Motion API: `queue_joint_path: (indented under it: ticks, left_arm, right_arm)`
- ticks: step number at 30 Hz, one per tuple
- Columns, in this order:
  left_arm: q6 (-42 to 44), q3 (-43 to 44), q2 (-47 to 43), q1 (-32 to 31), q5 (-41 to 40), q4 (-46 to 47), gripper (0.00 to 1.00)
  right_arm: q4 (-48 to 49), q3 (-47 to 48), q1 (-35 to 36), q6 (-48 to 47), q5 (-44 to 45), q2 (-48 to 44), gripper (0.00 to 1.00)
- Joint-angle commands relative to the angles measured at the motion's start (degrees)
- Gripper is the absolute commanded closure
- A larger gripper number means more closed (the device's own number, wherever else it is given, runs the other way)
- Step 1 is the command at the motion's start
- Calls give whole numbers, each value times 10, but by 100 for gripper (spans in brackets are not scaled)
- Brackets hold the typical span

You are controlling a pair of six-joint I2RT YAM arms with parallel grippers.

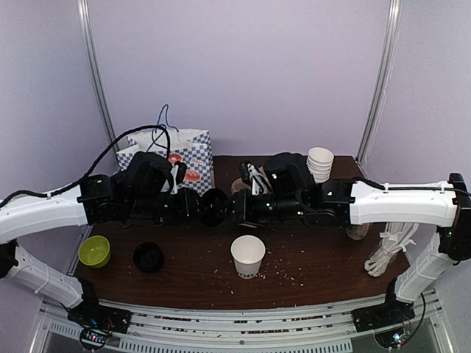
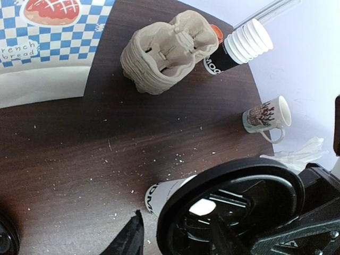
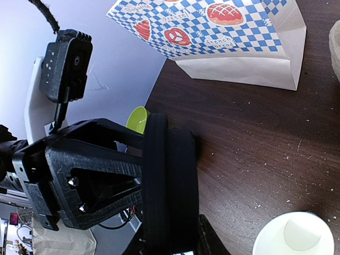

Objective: Pack the takeout coffee

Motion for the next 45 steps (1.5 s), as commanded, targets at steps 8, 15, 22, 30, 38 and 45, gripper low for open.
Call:
queue_joint_path:
  ticks: [8,15,22,30,38,45]
  left_arm:
    - [6,-8,-29,-3,5,12,30]
    - [-13,-17,-69,-3,-4,0,9]
    - [-16,-23,-97,-3,-4,10,3]
    - [-4,13,-39,-3,85,121,4]
    - [-17,52,17,-3,185,196,4]
    - [-30,42,22,-10,235,250,4]
  right_arm:
    - [-17,-1,-8,-28,38,-32,84]
    - [-78,-1,-15,-83,101,-68,84]
    - [-179,6,-8,-228,217,-118,85]
    - [-151,-92,119,-553,556,-202,84]
    - [193,-250,196,-959,753,-261,85]
    - [572,-369,230,-1317,758,-233,85]
